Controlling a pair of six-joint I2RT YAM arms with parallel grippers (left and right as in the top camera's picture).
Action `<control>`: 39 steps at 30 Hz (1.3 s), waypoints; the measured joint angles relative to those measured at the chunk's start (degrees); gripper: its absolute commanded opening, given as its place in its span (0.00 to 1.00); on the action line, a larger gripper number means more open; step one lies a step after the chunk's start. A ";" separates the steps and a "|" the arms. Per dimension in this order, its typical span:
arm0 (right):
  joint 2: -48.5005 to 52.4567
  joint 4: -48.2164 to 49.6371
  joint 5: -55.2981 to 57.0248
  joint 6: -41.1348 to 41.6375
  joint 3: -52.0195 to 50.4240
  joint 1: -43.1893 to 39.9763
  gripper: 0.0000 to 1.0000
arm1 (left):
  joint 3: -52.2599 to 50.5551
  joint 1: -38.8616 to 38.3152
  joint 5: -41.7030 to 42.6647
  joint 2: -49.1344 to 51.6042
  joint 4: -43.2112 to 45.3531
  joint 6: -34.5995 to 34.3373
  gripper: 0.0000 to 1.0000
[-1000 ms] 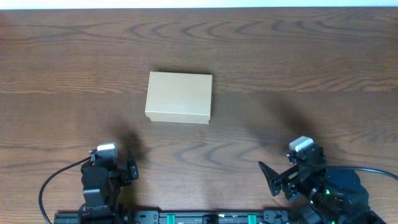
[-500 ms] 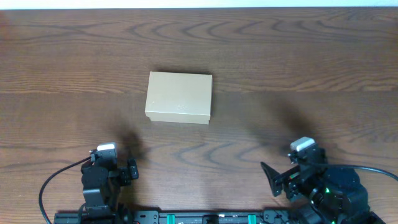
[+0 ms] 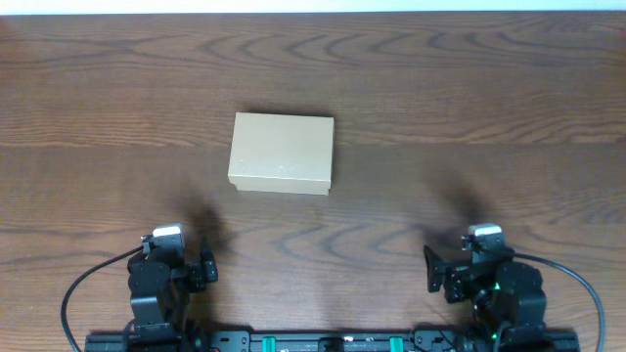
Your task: Pack container
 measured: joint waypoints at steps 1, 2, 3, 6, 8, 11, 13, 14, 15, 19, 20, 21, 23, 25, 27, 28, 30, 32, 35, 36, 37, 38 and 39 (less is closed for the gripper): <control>-1.11 0.02 -1.16 0.00 -1.62 -1.05 0.99 | 0.00 -0.02 0.00 0.00 0.00 0.00 0.95; -1.36 0.02 -1.44 0.00 -2.03 -1.29 0.99 | 0.00 -0.02 0.02 0.00 -0.02 0.00 0.95; -2.03 0.22 -2.23 0.00 -3.04 -1.70 0.99 | 0.00 -0.02 0.02 0.00 -0.02 0.00 0.95; -2.51 0.74 -3.19 -0.46 -3.91 -2.12 0.99 | 0.00 -0.02 0.00 0.00 -0.02 0.02 0.95; -2.54 0.76 -3.43 -1.09 -3.93 -2.16 0.99 | 0.00 -0.02 0.00 0.00 -0.02 0.00 0.95; -2.54 0.79 -3.54 -1.51 -3.93 -2.16 0.99 | 0.00 -0.02 0.00 0.00 -0.02 0.02 0.95; -2.54 0.79 -3.54 -1.55 -3.93 -2.16 0.99 | 0.00 0.00 0.00 0.00 -0.02 0.00 0.95; -2.54 0.79 -3.54 -1.55 -3.93 -2.16 0.99 | 0.00 0.00 0.02 0.00 -0.02 0.02 0.95; -2.54 0.79 -3.54 -1.55 -3.93 -2.16 0.99 | 0.00 -0.02 0.00 0.00 -0.02 0.00 0.95; -2.54 0.79 -3.54 -1.55 -3.93 -2.16 0.99 | 0.00 0.00 0.00 0.00 -0.02 0.00 0.95; -2.54 0.79 -3.54 -1.55 -3.93 -2.16 0.99 | 0.00 -0.02 0.00 0.00 -0.02 0.00 0.95; -2.54 0.79 -3.54 -1.55 -3.93 -2.16 0.99 | 0.00 0.00 0.02 0.00 -0.02 0.00 0.95; -2.54 0.79 -3.54 -1.55 -3.93 -2.16 0.99 | 0.00 -0.02 0.00 0.00 -0.02 0.00 0.95; -2.54 0.79 -3.54 -1.55 -3.93 -2.16 0.99 | 0.00 0.00 0.00 0.00 -0.02 0.00 0.95; -2.54 0.79 -3.54 -1.55 -3.93 -2.16 0.99 | 0.00 0.00 0.00 0.00 -0.02 0.00 0.95; -2.54 0.79 -3.54 -1.55 -3.96 -2.16 0.99 | 0.00 -0.02 0.00 0.00 -0.02 0.00 0.95; -2.54 0.79 -3.54 -1.55 -3.93 -2.16 0.99 | 0.00 0.00 0.00 0.00 -0.02 0.00 0.95; -2.54 0.79 -3.54 -1.57 -3.96 -2.16 0.99 | 0.00 -0.02 0.00 0.00 -0.02 0.00 0.95; -2.54 0.79 -3.54 -1.55 -3.93 -2.16 0.99 | 0.00 0.00 0.00 0.00 -0.02 0.00 0.95; -2.54 0.79 -3.54 -1.55 -3.93 -2.16 0.99 | 0.00 0.00 0.00 0.00 -0.02 0.00 0.95; -2.54 0.79 -3.54 -1.57 -3.96 -2.16 0.99 | 0.00 -0.02 0.00 0.00 -0.02 0.02 0.95; -2.54 0.79 -3.54 -1.57 -3.96 -2.16 0.99 | 0.00 0.00 0.00 0.00 -0.02 0.00 0.95; -2.54 0.79 -3.54 -1.57 -3.96 -2.16 0.99 | 0.00 0.00 0.00 0.00 -0.02 0.00 0.95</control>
